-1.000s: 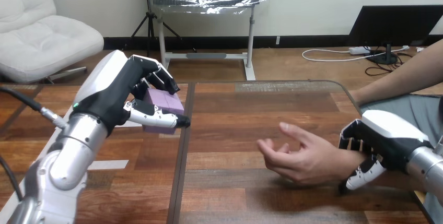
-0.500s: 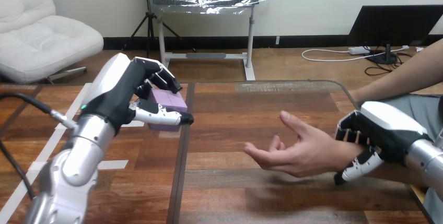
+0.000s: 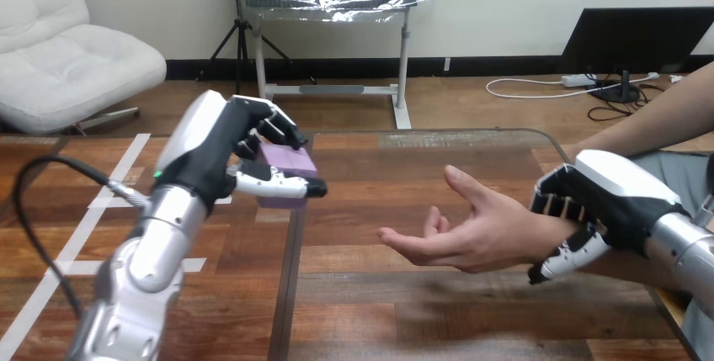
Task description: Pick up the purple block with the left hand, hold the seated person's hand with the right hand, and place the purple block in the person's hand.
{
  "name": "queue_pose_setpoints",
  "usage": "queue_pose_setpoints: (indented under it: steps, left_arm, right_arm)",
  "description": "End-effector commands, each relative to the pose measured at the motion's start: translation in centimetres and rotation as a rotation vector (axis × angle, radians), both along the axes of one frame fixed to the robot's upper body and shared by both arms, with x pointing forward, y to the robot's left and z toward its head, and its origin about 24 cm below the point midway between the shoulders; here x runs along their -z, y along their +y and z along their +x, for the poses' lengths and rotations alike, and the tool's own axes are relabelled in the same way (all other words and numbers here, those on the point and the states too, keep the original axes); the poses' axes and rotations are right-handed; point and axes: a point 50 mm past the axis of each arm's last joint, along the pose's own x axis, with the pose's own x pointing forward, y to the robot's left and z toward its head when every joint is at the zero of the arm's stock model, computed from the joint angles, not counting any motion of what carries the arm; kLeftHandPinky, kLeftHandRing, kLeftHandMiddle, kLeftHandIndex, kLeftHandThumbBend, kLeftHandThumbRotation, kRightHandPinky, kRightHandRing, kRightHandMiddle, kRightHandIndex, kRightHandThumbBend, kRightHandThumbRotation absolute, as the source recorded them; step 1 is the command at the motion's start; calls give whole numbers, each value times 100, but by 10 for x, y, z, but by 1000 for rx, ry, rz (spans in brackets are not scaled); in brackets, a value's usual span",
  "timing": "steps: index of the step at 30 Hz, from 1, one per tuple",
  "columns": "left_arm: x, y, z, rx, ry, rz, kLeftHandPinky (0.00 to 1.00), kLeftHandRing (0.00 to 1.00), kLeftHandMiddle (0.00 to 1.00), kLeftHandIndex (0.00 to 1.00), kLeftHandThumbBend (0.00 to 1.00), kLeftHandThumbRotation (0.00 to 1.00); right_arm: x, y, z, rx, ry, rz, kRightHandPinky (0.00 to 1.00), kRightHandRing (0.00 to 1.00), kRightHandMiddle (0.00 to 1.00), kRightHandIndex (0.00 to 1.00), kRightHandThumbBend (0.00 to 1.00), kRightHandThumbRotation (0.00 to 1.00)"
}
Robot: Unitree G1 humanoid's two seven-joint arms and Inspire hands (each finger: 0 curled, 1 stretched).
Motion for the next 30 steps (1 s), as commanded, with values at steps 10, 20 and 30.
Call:
queue_pose_setpoints:
  steps: [10,20,30]
  left_arm:
    - [-15,-25,29,52,-56,-81,42,42,45,44,72,0]
    - [-12,-39,38,76,-34,-96,43,43,45,44,73,0]
    - [-12,-55,44,110,-26,-122,41,42,45,44,74,0]
  right_arm:
    - [-3,40,4,-94,-8,105,31,36,42,45,89,0]
    - [-5,47,1,-115,-20,127,30,35,41,44,89,0]
    - [-9,55,0,-127,-25,128,31,36,42,44,89,0]
